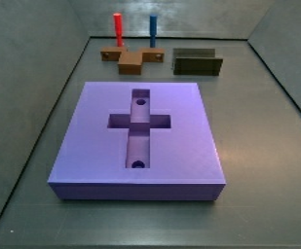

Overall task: Pick up the green object. Move up. Move to above the board. Insert the green object.
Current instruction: Move to above the board, then insert the green object.

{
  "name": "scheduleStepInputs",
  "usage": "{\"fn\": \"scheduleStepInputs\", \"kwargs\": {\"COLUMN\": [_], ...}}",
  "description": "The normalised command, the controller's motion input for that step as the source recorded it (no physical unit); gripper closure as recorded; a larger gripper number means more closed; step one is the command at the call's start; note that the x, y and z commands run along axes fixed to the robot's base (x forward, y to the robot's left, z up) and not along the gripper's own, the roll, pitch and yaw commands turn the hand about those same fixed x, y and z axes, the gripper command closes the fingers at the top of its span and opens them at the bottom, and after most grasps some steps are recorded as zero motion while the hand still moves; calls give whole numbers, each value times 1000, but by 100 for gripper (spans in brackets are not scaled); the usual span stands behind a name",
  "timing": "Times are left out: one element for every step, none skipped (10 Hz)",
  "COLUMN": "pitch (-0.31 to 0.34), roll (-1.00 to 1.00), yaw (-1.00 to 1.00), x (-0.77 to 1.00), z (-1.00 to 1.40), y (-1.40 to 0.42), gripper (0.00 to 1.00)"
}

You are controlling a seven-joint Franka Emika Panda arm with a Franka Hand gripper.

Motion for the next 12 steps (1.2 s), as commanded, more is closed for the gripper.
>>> {"fn": "scheduleStepInputs", "kwargs": {"pitch": [91,0,0,-59,-103,-116,-104,-91,-110,-109,-114,-76], "roll": [29,0,109,164,196,126,14,44,39,34,86,103], "yaw": [-15,0,0,0,0,0,0,0,0,0,0,0], "x": [75,0,0,-46,-120,-86,-46,-43,-86,-80,-106,-43], "z": [76,-51,-371,-643,-757,-717,-491,-457,-523,-517,-526,-469], "y": [-211,0,86,97,40,0,0,0,0,0,0,-29], "gripper": [100,100,100,100,100,100,100,100,100,100,100,100]}}
